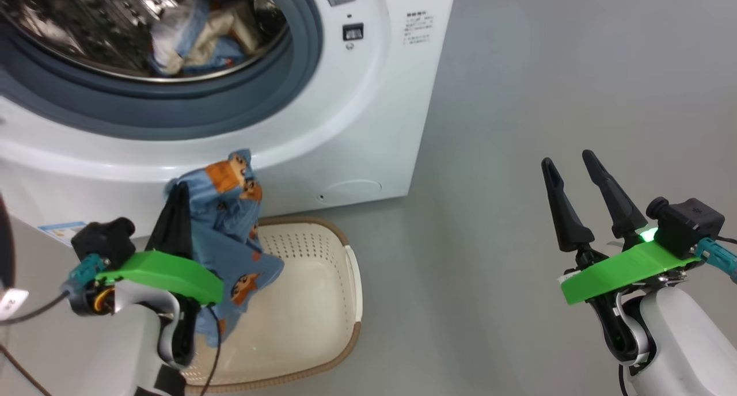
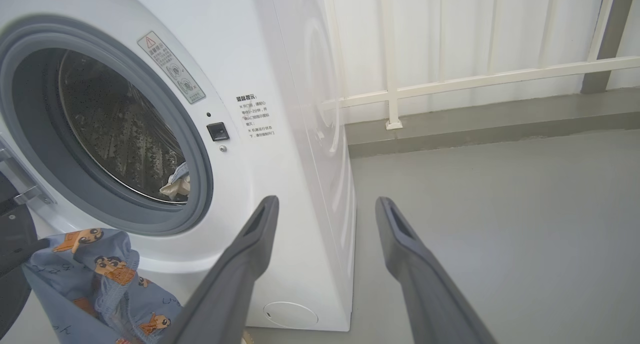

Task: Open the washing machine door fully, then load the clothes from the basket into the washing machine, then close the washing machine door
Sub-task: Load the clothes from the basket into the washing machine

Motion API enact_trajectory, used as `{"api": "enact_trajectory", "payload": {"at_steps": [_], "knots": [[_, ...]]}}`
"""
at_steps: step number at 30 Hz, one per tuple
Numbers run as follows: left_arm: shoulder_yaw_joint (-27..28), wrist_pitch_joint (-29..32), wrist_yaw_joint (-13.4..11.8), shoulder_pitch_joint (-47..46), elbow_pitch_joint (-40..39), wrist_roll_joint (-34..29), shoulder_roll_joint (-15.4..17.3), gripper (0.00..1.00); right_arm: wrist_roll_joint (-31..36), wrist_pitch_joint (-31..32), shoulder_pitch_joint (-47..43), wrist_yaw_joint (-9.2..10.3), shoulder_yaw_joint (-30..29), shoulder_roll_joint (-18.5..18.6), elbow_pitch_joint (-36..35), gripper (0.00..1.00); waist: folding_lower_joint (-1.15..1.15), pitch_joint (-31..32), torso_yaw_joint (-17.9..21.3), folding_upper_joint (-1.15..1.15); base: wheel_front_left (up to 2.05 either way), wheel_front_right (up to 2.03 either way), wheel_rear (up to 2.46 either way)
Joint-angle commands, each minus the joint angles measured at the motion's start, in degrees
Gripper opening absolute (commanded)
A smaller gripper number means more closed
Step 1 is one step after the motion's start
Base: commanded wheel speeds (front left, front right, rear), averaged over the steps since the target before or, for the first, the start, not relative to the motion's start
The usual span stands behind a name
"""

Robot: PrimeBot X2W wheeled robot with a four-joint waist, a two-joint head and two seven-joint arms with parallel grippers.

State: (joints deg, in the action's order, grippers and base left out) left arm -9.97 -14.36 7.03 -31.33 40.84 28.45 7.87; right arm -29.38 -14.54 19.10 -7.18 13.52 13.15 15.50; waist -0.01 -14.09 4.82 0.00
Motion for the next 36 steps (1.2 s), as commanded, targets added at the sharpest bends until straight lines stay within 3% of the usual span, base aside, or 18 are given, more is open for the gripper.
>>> {"api": "enact_trajectory", "payload": {"at_steps": [1,8,20,28,36], "knots": [[1.83,-0.62,-0.20,0.68,-2.43,-0.61,1.19,0.00,-0.92,-0.46,-1.06,-0.31,0.65,0.68,-1.15,1.00,0.01,1.38,-0.78,0.00,0.00,0.00,0.00],[2.20,-0.63,-0.83,4.32,-12.46,-2.61,0.06,0.00,-1.22,-0.46,-2.19,-0.31,0.70,1.44,-0.89,1.00,0.01,3.63,-1.28,0.00,0.00,0.00,0.00],[1.58,1.59,-2.35,5.15,-18.98,-2.25,0.21,0.00,-1.39,-0.46,-2.35,-0.31,1.00,1.81,-1.24,1.00,0.01,3.47,-0.45,0.00,0.00,0.00,0.00],[1.50,2.63,-2.64,2.43,-19.76,-2.05,0.98,0.00,-1.23,-0.46,-1.84,-0.31,0.70,1.68,-1.63,1.00,0.01,1.79,0.06,0.00,0.00,0.00,0.00],[2.14,3.15,-2.62,-8.93,-13.65,-2.14,2.22,0.00,-0.64,-0.46,-0.48,-0.31,0.94,2.22,-2.35,1.00,0.01,-2.93,0.47,0.00,0.00,0.00,0.00]]}}
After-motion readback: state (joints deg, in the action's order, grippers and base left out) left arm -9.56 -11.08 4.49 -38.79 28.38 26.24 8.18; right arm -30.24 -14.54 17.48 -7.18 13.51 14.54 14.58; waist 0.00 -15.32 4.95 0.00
